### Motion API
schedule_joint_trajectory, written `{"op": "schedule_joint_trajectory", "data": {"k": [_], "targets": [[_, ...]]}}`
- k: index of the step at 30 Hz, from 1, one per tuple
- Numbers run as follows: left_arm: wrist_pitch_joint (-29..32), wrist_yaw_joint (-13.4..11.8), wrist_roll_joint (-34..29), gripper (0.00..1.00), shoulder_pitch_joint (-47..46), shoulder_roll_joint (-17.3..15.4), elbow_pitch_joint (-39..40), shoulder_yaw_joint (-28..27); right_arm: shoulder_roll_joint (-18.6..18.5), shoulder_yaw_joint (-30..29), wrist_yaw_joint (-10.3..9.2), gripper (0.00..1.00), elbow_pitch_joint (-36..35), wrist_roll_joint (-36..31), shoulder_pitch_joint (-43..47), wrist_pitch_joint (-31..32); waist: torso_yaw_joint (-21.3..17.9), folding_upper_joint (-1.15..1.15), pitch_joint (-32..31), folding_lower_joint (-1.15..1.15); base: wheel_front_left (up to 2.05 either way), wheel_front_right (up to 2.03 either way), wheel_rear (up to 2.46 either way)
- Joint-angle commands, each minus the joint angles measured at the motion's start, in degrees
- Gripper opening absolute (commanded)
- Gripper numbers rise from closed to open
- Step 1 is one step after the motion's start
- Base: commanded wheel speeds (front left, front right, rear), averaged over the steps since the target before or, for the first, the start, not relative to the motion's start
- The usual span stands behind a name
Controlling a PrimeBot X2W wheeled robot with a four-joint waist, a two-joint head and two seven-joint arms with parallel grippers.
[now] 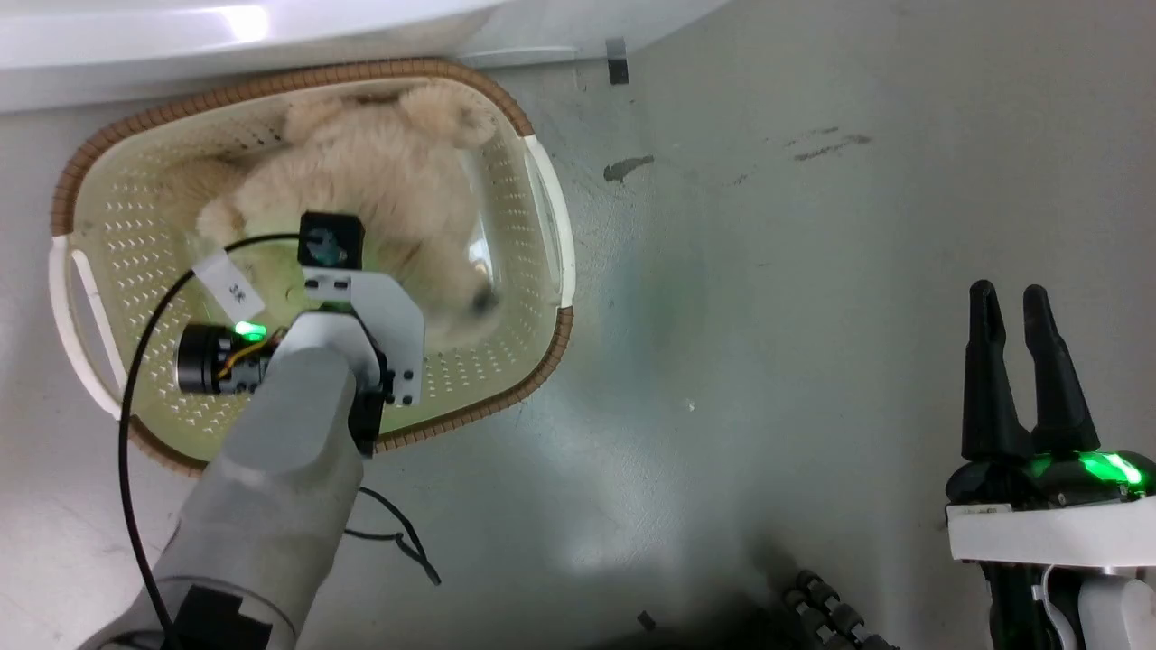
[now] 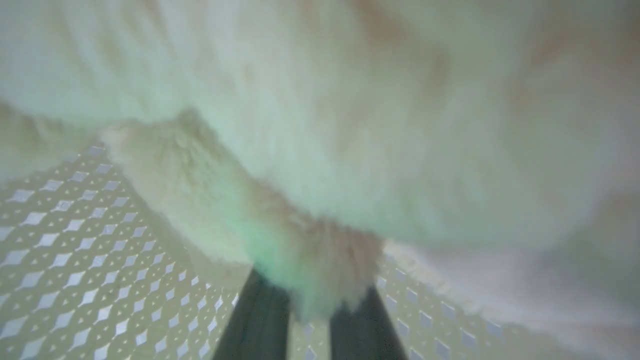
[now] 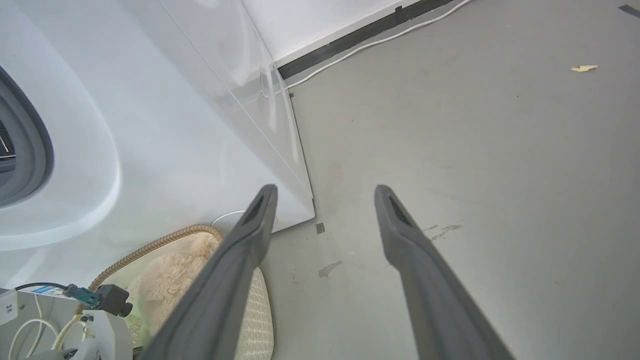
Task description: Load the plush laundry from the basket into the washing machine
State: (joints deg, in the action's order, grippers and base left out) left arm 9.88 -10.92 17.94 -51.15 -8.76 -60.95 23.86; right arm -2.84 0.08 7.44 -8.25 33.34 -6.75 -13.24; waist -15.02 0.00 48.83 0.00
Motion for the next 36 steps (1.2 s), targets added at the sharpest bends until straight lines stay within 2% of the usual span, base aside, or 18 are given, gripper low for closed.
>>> {"op": "schedule_joint_trajectory", "data": {"k": [1,11,20,28,32,36], "targets": [[-1.2,0.49,0.89,0.0,-2.31,-0.38,-1.35,0.89,-0.03,0.18,0.04,1.0,-0.3,1.17,-1.34,-0.64,-0.04,0.0,0.81,0.0,0.0,0.0,0.0],[-6.86,3.24,4.36,0.0,-4.57,1.58,-5.43,2.89,-0.04,0.39,0.05,1.0,0.97,3.18,-2.74,-1.75,1.03,0.0,0.13,0.0,0.0,0.0,0.0],[-12.73,7.27,7.33,0.0,0.48,4.52,-5.78,2.8,-0.04,0.67,0.05,1.0,4.36,1.0,-2.04,-1.75,5.72,0.0,-9.8,0.0,0.0,0.0,0.0],[-17.19,10.38,10.44,0.0,5.1,5.69,-4.94,3.0,-0.04,0.57,0.05,1.0,7.02,-0.86,-0.25,-1.75,10.18,0.0,-18.79,0.0,0.0,0.0,0.0],[-20.37,12.49,14.3,0.0,9.67,5.85,-1.56,4.16,-0.04,0.71,0.05,1.0,8.72,-1.99,1.63,-1.75,13.53,0.0,-25.37,0.0,0.0,0.0,0.0],[-21.85,12.56,17.09,0.0,12.58,5.86,1.86,5.65,-0.04,0.64,0.05,1.0,9.5,-2.42,2.96,-1.75,15.48,0.0,-28.95,0.0,0.0,0.0,0.0]]}}
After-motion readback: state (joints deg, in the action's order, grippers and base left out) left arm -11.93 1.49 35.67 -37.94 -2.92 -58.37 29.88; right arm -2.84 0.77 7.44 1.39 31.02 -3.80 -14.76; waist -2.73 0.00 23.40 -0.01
